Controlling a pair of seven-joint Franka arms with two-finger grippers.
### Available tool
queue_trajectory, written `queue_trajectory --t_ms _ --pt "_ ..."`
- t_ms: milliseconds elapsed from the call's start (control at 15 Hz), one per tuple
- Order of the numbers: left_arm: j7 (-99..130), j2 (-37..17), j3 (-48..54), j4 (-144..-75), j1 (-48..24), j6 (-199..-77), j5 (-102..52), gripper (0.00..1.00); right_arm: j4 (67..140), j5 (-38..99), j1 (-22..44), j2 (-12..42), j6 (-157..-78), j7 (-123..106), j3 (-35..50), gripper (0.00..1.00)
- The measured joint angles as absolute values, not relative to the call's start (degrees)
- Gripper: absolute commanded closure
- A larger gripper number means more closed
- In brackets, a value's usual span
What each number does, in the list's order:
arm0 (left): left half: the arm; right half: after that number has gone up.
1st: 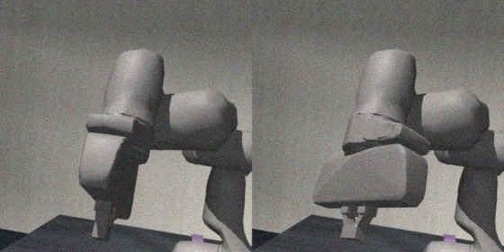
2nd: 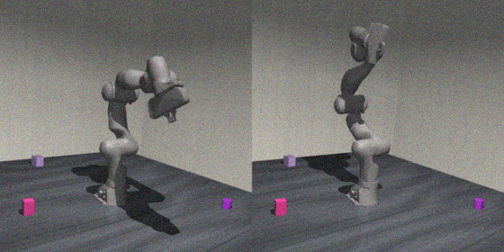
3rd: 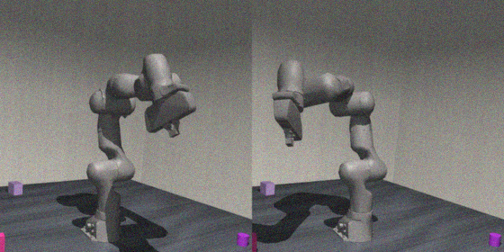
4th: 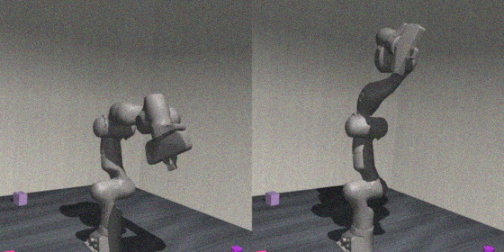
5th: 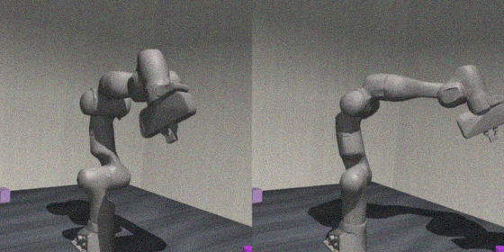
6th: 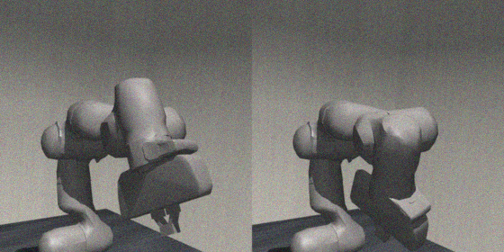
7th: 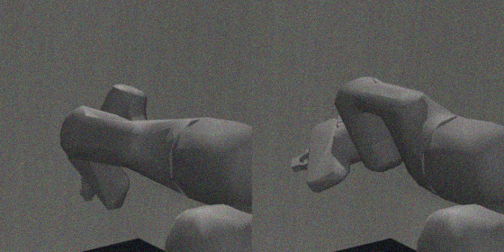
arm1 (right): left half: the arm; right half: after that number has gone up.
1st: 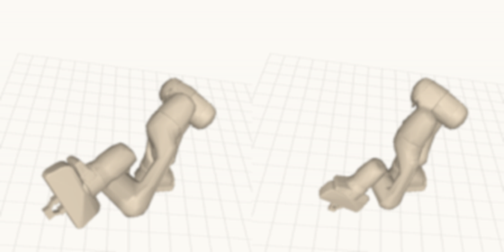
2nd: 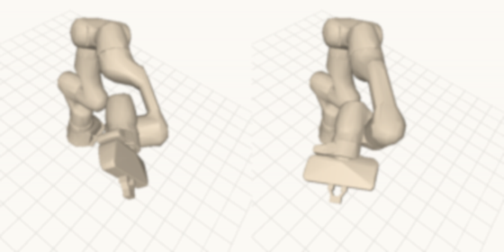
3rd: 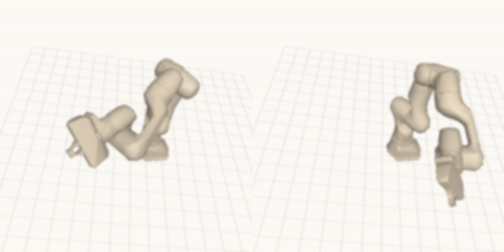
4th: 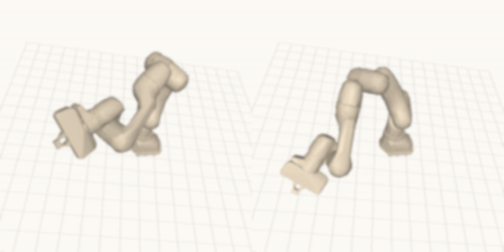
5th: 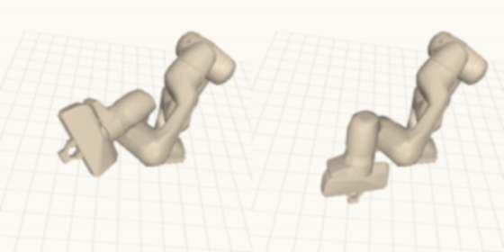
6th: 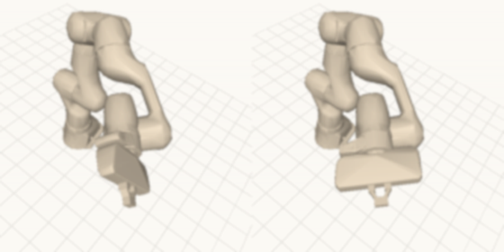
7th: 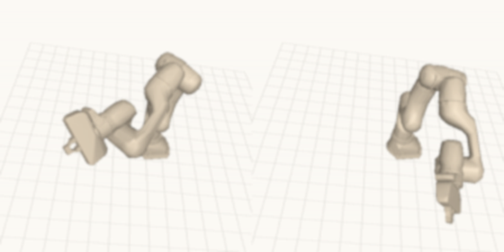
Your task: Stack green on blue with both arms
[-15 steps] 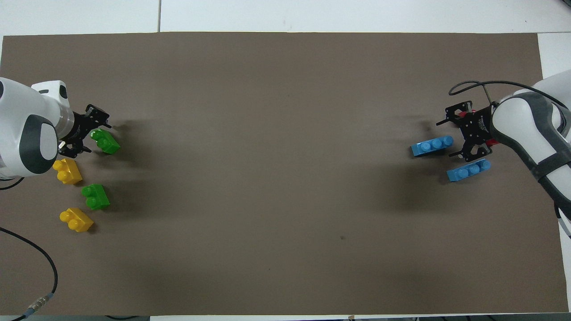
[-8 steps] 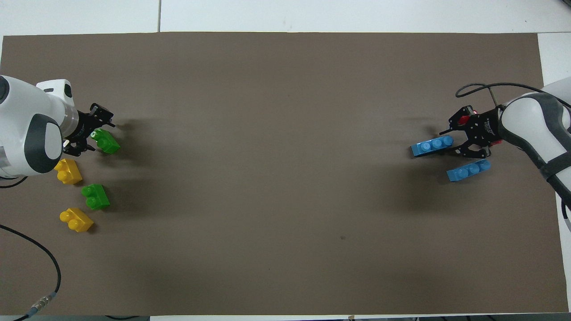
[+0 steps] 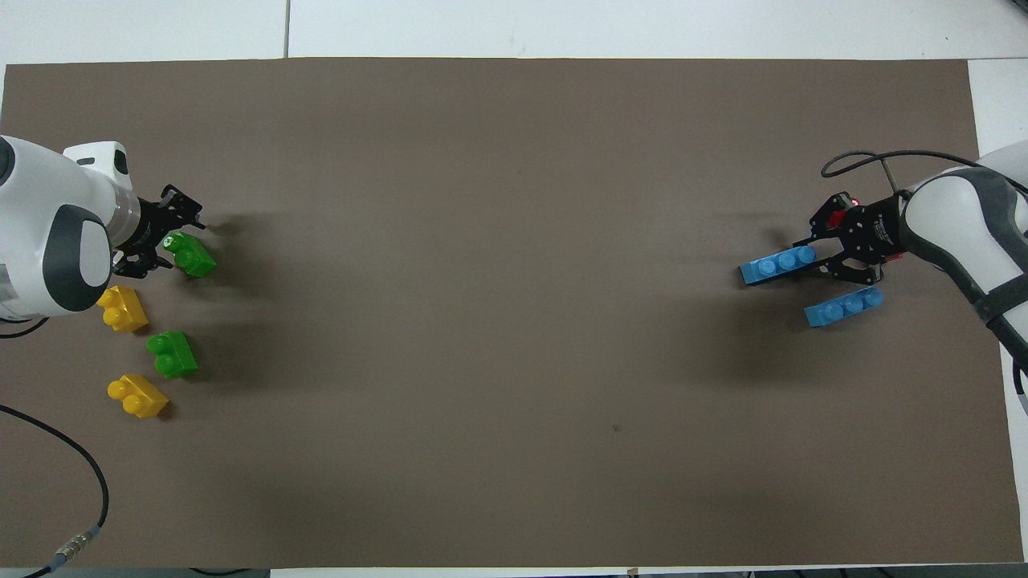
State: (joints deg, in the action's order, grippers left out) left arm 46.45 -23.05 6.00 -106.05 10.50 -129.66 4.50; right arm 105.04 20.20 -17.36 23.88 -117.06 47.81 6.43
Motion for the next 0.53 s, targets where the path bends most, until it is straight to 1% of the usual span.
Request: queue_trajectory --t_ms 133,200,267,333,533 --pt "46.45 -23.05 5.97 -106.05 10.5 -129.67 4.5 0.55 105.03 20.23 -17.3 23.86 -117.11 46.98 6.56 1.0" --pt "46.45 -23.05 5.98 -106.05 10.5 -129.68 4.5 0.68 104.99 20.45 -17.04 23.85 -117.4 46.86 6.7 1.0" --pt "46.45 -23.05 5.97 -106.05 10.5 -129.68 4.52 0.82 104.91 21.45 -16.53 23.85 -118.03 46.94 6.8 1.0" --pt "46.43 -23.05 5.98 -106.04 10.5 -129.69 4.55 1.0 104.64 22.57 -15.78 23.83 -118.54 47.48 6.86 1.0" --pt "46.39 -23.06 5.98 -106.03 10.5 -129.7 4.67 1.0 101.9 25.46 -13.94 23.72 -118.89 50.87 6.94 1.0"
